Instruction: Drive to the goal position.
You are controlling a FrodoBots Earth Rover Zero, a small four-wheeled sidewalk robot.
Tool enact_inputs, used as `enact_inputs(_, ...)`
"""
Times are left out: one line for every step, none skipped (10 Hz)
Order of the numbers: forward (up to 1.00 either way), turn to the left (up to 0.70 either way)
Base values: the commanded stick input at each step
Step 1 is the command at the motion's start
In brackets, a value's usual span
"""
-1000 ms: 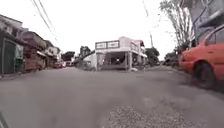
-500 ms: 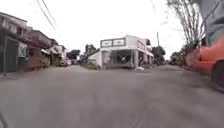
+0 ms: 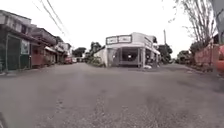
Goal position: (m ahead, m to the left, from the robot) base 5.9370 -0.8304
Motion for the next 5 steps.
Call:
enact_inputs(0.00, 0.00)
enact_inputs(0.00, 0.00)
enact_inputs(0.00, 0.00)
enact_inputs(0.00, 0.00)
enact_inputs(0.00, 0.00)
